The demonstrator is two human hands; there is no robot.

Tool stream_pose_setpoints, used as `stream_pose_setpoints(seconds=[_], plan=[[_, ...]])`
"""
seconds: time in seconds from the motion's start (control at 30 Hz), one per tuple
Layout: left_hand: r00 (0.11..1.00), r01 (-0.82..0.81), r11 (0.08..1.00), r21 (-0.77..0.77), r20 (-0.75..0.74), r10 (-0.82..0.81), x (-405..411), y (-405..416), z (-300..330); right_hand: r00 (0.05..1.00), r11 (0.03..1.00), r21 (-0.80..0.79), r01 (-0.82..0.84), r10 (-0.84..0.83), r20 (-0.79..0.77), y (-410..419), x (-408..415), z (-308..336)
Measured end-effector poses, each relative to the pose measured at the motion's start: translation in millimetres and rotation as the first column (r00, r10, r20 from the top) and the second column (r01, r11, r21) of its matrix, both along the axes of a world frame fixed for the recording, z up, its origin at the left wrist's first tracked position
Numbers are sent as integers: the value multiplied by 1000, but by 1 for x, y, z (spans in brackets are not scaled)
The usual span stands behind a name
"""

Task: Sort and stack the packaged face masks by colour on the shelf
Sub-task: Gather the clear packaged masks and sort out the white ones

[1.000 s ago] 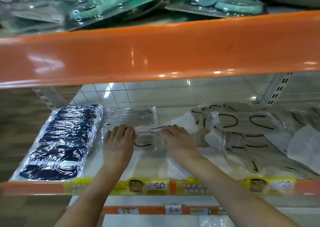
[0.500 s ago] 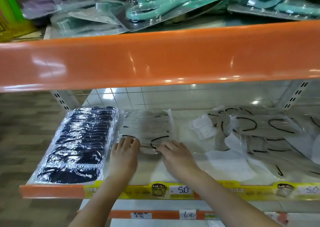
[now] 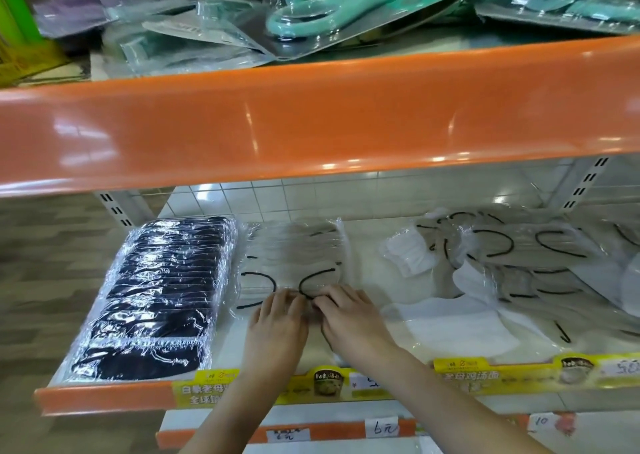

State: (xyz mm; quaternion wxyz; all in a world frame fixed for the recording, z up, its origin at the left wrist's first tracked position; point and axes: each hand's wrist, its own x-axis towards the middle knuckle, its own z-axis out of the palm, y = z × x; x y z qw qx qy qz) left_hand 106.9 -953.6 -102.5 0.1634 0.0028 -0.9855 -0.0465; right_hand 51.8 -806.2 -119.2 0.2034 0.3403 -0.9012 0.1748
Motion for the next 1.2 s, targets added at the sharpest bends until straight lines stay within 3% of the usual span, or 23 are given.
stream_pose_setpoints(seconds=[0.17,0.47,0.77,1.07,1.2], plan=[[997,-36,999,11,70,35,-2,3,0,998,999,-24,25,-27,-48,1,1,-2],[982,-74,997,5,173,72,-6,8,5,1000,1000,-3,19,-19,24,2,1,1],[995,-29,997,74,93,22,-14,35,22,998,999,-19,48,-47,45,7,0,10],[989,-58,980,192,142,31,-40,84,43,989,987,-81,142,-139,42,78,-22,18],[986,-13,985,174,164,-16,-57,121,45,976,972,-94,214,-210,51,121,-27,22]])
